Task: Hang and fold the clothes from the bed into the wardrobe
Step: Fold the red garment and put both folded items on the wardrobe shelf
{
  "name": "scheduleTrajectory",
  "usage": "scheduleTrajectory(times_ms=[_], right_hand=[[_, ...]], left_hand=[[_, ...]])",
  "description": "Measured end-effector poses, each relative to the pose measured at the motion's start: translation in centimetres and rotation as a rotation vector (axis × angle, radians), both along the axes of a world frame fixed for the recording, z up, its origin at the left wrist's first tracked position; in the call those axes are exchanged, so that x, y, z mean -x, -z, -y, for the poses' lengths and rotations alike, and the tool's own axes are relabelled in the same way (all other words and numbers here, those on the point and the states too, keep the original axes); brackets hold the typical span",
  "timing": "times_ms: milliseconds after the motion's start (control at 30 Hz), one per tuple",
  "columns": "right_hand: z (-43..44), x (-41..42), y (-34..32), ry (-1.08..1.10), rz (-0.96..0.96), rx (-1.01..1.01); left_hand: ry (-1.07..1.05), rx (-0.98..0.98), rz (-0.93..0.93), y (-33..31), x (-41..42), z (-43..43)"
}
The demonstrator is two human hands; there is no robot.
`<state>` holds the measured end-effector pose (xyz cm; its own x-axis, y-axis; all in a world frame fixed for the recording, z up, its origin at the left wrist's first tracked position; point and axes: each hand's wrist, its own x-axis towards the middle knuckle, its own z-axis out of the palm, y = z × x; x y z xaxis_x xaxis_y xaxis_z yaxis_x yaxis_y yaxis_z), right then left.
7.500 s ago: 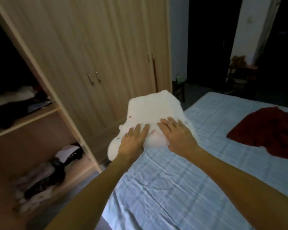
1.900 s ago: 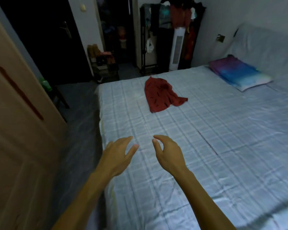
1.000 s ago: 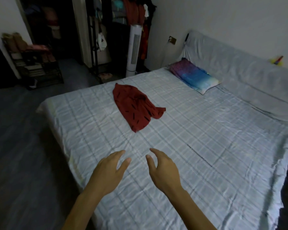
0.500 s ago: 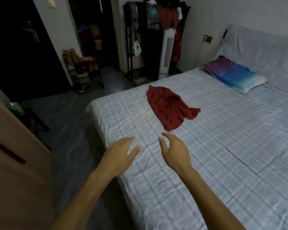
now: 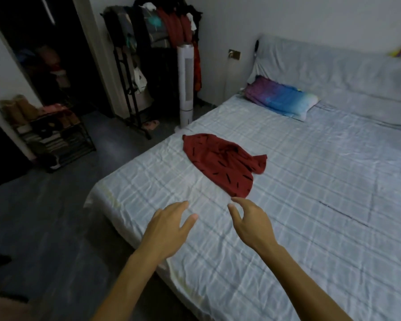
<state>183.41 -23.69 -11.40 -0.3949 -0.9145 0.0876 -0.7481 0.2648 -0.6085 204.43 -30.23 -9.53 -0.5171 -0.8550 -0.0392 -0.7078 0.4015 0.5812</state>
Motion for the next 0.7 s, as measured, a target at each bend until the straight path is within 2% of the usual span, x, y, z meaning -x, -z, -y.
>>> scheduleTrajectory(times_ms=[267,467,700], right_hand=[[6.2,2.7,1.1,0.188,-0.061,-0.090],[12.7,8.1,5.3,0.239,0.008,-0.146],[21.6,12.4,12.4,0.246,0.070,-0.298]], left_hand=[[0.229,-0.032,0.007,2.5,4.3,10.7],[0.300,0.010,0.082,5.2,10.3,17.5],[0.378,0.017,0.312,11.6,15.2,26.8]])
